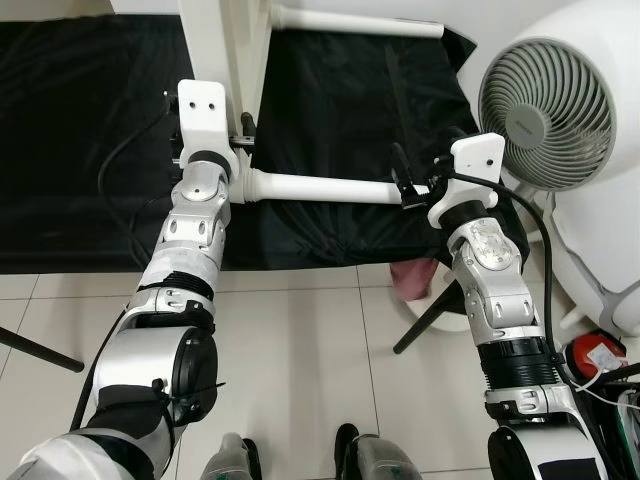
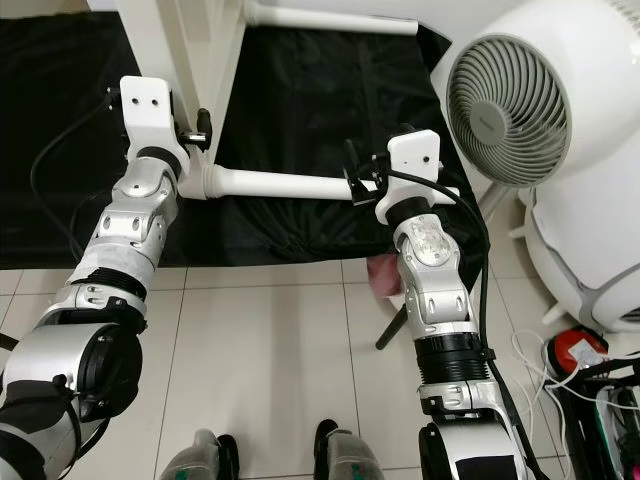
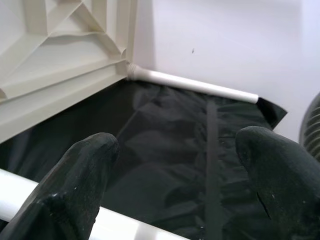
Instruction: Building children table
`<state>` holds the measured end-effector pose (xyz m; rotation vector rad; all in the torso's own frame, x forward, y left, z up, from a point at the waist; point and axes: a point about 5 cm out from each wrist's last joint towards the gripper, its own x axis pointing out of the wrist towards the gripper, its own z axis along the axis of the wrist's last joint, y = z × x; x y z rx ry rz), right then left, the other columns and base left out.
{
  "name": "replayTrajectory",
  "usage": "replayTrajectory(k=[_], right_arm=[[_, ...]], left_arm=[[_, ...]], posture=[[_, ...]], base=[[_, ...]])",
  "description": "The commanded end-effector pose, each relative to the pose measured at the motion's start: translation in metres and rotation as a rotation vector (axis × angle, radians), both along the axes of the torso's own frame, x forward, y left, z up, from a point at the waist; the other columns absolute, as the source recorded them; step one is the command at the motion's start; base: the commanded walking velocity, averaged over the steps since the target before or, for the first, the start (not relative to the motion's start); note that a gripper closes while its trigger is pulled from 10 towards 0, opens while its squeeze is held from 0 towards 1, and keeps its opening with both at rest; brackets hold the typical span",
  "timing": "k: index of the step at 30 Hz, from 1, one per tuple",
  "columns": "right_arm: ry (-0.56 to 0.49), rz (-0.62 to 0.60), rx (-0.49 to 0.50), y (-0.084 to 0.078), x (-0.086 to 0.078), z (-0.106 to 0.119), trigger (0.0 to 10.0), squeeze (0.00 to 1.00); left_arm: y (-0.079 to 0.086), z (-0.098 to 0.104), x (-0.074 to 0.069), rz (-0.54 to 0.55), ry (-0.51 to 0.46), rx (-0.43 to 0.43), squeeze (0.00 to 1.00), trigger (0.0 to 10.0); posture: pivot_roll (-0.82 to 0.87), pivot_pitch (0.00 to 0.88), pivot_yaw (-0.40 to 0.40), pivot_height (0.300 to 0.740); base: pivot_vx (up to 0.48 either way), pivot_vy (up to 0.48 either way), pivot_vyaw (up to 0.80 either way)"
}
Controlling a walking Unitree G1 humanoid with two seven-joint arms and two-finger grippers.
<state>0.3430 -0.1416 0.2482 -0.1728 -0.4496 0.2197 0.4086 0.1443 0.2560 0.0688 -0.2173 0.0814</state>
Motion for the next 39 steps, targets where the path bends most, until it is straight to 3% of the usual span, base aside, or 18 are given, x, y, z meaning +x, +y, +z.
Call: replayTrajectory(k=[1,12,13,14,25,39], right_arm=[[0.011,0.031,-0.005,0.006,-0.001,0.000,10.0,0.00],[0.017,0.039,-0.012,0.009,-0.002,0.001,10.0,0.00],[0.016,0.037,-0.011,0.009,-0.003,0.001,10.0,0.00],[0.015,0.033,-0.011,0.008,-0.003,0.001,10.0,0.00],[0.020,0.015,-0.005,0.004,-0.005,0.001,10.0,0.00],[0.026,0.011,-0.014,-0.001,-0.003,0.001,10.0,0.00]], left_arm=[[0.007,0.003,0.001,0.150,-0.019,-0.042,0.00,10.0],[0.004,0.011,0.002,0.148,-0.057,-0.056,0.00,10.0],[0.004,0.012,0.003,0.144,-0.064,-0.050,0.00,7.6],[0.006,0.015,0.003,0.147,-0.085,-0.059,0.00,0.0],[0.019,0.023,0.001,0.192,-0.152,-0.066,0.00,0.0],[0.053,0.028,-0.007,0.225,-0.217,0.033,0.00,0.0]], posture=[[-0.13,0.316,0.003,0.740],[-0.14,0.328,0.010,0.740],[-0.14,0.328,0.012,0.740],[-0.14,0.329,0.015,0.740],[-0.13,0.337,0.017,0.740],[-0.11,0.345,-0.002,0.740]], base=[[0.000,0.000,0.00],[0.000,0.000,0.00],[0.000,0.000,0.00],[0.000,0.000,0.00],[0.000,0.000,0.00],[0.000,0.000,0.00]])
